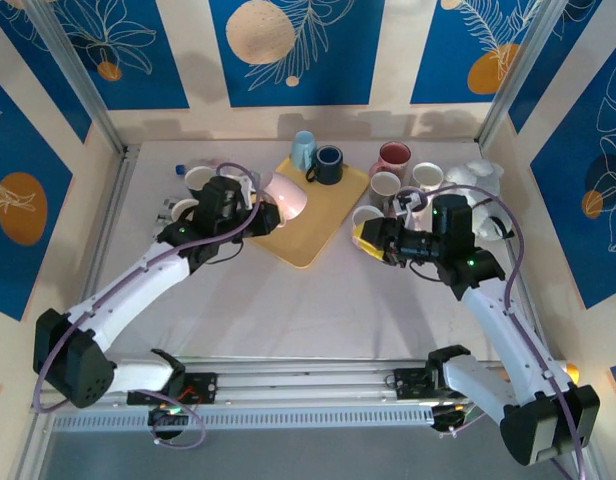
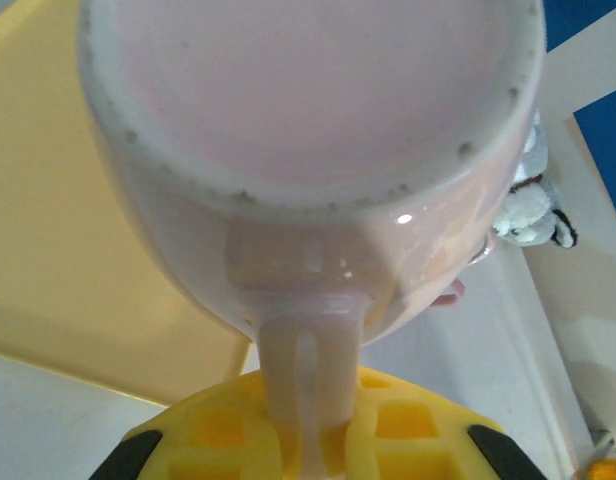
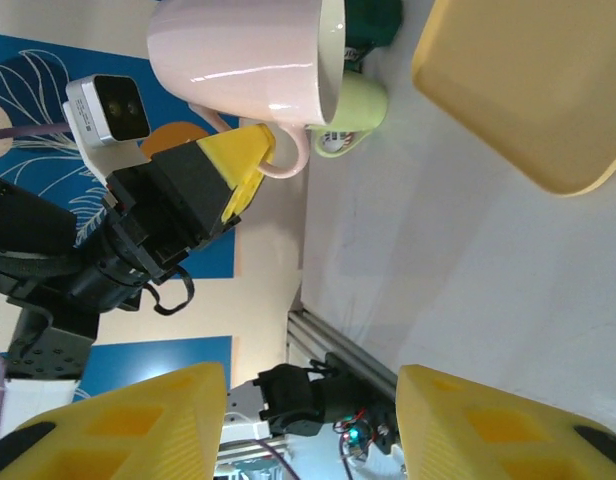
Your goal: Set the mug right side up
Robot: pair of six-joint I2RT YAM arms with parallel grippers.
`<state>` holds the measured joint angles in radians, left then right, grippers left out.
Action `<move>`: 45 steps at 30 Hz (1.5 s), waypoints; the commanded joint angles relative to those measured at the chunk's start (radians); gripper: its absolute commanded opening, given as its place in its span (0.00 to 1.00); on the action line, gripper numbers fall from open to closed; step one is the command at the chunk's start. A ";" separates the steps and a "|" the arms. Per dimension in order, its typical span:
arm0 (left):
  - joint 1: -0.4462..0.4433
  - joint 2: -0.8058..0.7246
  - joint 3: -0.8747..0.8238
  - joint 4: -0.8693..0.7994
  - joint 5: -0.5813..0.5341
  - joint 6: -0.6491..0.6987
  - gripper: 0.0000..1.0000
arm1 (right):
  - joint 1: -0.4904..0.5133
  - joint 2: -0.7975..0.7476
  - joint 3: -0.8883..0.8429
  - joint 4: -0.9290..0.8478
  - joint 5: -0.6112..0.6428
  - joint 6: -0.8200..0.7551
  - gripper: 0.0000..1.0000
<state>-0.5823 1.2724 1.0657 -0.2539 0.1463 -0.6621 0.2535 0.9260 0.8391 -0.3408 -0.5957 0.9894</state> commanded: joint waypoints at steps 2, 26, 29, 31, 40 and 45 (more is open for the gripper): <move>-0.019 -0.038 -0.003 0.112 0.027 -0.047 0.00 | 0.045 -0.054 -0.019 0.029 -0.008 0.065 0.48; -0.030 0.110 0.076 0.373 0.122 -0.192 0.00 | 0.082 -0.121 -0.169 0.423 0.070 0.374 0.48; -0.034 0.112 0.055 0.429 0.119 -0.217 0.00 | 0.091 -0.112 -0.187 0.465 0.103 0.426 0.49; -0.037 0.115 0.043 0.462 0.121 -0.240 0.00 | 0.099 -0.107 -0.223 0.522 0.139 0.495 0.49; -0.058 0.143 -0.010 0.616 0.151 -0.342 0.00 | 0.136 -0.067 -0.287 0.709 0.240 0.600 0.49; -0.077 0.162 -0.014 0.671 0.155 -0.379 0.00 | 0.151 -0.013 -0.314 0.824 0.276 0.646 0.51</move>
<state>-0.6388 1.4380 1.0439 0.2546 0.2729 -1.0084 0.3946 0.8864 0.5461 0.3786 -0.3664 1.5909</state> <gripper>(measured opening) 0.141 0.508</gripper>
